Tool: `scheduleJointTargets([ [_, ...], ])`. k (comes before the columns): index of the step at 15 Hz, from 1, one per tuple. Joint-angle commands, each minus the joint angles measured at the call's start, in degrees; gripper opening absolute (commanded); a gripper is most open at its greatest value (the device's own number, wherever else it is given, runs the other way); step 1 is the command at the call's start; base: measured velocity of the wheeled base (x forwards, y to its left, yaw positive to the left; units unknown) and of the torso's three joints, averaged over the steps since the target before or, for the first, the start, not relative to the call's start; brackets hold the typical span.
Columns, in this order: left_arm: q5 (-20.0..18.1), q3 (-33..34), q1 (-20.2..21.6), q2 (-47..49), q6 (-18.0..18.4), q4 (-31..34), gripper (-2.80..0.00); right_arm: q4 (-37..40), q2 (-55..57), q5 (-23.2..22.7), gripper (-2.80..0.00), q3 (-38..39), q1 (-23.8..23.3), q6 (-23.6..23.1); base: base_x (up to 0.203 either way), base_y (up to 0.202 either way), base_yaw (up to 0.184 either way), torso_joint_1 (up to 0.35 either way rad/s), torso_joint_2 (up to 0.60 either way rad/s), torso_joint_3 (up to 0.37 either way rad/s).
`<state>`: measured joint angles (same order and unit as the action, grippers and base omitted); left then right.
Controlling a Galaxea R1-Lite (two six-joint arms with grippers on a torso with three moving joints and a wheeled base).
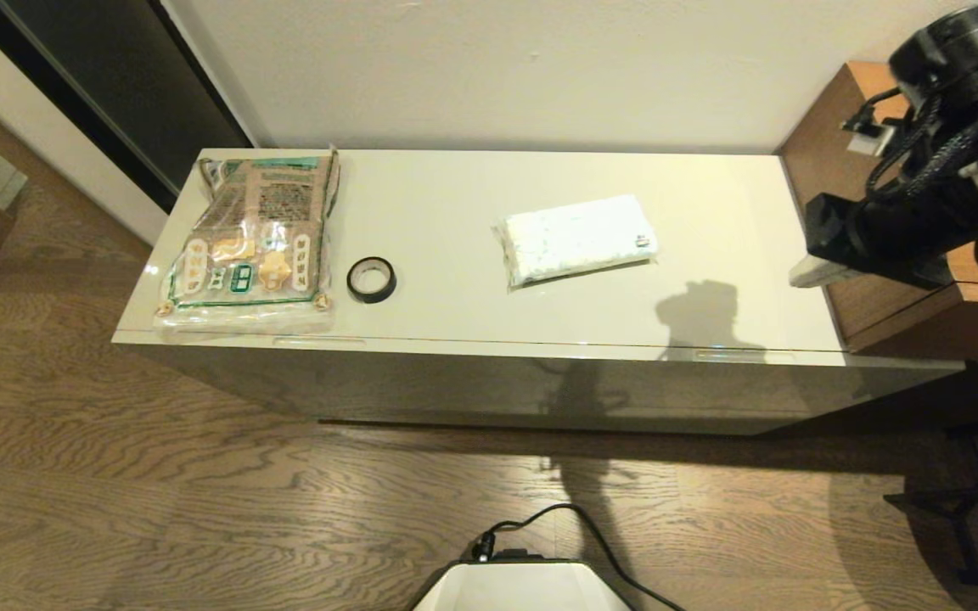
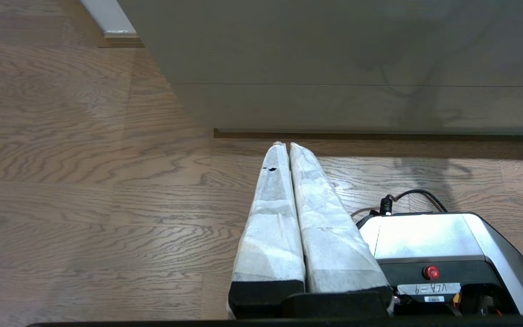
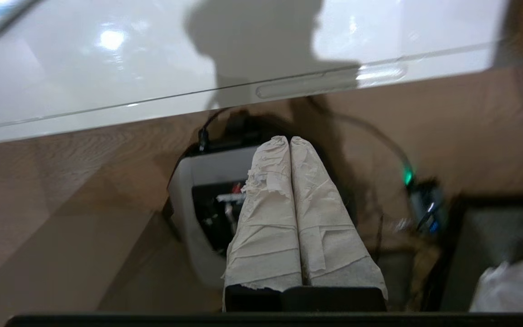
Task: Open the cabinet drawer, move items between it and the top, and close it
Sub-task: Open the drawer
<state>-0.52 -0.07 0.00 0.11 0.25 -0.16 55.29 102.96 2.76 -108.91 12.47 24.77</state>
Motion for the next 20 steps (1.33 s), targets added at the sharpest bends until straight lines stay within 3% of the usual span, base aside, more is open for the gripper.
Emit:
scheduleJointTargets([
  [1, 0.0, 0.1, 0.0, 0.0, 0.0, 0.0, -2.8, 0.8, 4.6, 0.2, -2.8, 2.0, 0.5, 2.6, 0.0, 0.0, 0.0, 0.0, 0.0, 0.0],
  [6, 0.0, 0.0, 0.0, 0.0, 0.0, 0.0, -2.8, -1.7, 4.3, 0.3, -2.8, 9.1, 0.1, 6.3, 0.0, 0.0, 0.0, 0.0, 0.0, 0.0],
  [11, 0.0, 0.0, 0.0, 0.0, 0.0, 0.0, -2.8, -14.5, 5.4, 0.3, -2.8, 18.4, -0.9, 8.2, 0.0, 0.0, 0.0, 0.0, 0.0, 0.0],
  [14, 0.0, 0.0, 0.0, 0.0, 0.0, 0.0, -2.8, -19.6, 6.4, 0.3, -2.8, 19.6, -2.0, 10.4, 0.0, 0.0, 0.0, 0.0, 0.0, 0.0],
  [20, 0.0, 0.0, 0.0, 0.0, 0.0, 0.0, -2.8, -22.2, 7.6, 0.3, -2.8, 19.4, -2.3, 11.1, 0.0, 0.0, 0.0, 0.0, 0.0, 0.0],
])
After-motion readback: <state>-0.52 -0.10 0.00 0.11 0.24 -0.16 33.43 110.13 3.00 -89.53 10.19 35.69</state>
